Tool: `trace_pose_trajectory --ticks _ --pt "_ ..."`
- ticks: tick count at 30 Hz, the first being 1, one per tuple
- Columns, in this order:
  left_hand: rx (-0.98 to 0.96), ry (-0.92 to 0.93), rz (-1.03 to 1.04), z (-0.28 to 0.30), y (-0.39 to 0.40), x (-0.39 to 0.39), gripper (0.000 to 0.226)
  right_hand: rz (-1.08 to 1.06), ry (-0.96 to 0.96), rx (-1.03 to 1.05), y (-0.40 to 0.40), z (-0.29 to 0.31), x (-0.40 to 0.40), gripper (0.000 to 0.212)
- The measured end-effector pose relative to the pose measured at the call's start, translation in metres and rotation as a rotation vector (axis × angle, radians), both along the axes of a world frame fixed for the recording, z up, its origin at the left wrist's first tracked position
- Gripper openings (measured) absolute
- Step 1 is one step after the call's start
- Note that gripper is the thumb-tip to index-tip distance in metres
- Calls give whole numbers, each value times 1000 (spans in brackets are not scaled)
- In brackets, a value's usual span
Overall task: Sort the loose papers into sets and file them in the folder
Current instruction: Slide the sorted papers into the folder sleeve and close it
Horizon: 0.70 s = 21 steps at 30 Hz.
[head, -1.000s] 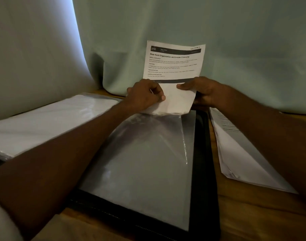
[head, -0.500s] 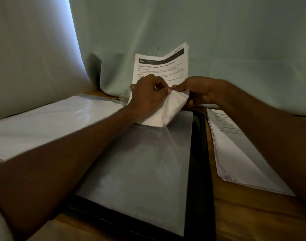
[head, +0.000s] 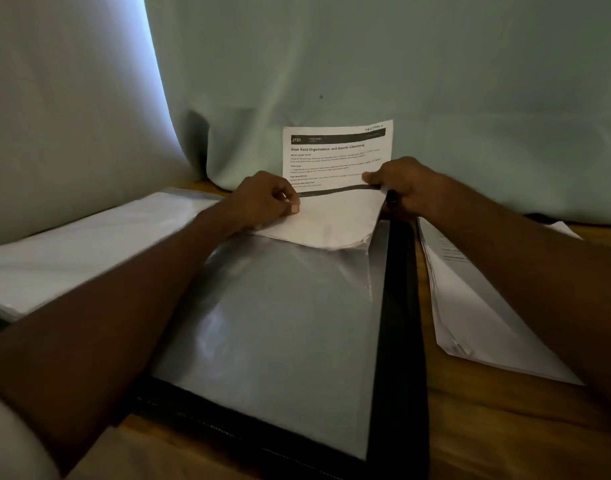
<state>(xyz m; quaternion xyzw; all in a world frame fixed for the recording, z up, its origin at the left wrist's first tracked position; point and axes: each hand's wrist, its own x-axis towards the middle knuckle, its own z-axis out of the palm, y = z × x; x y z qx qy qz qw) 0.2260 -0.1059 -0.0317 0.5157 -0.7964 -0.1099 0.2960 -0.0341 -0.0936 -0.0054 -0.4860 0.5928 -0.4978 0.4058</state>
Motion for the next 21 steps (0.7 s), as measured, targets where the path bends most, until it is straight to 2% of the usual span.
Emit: trace_pose_trajectory --ticks 3,5,8,11,13,16,19,21 --pt "-120 -94 70 0 0 -5 19 40 38 20 3 -8 2 37" --pt "-158 -62 56 1 4 -14 19 30 29 -16 5 -10 5 36" --pt "-113 -15 -33 3 9 -41 34 -6 -57 -109 3 -13 7 37" --pt "-44 84 -168 8 17 -76 33 -89 -133 -148 -1 -19 5 26" --pt "-11 96 -199 11 17 -93 22 -110 -189 -139 1 -21 4 18" --pt "28 51 -197 15 14 -106 14 -112 -208 -98 -1 -21 -1 23" --pt "11 74 -165 19 13 -106 17 -33 -126 -25 0 -16 -8 28" --pt "-11 76 -149 21 14 -104 17 135 4 55 6 -11 -12 19"
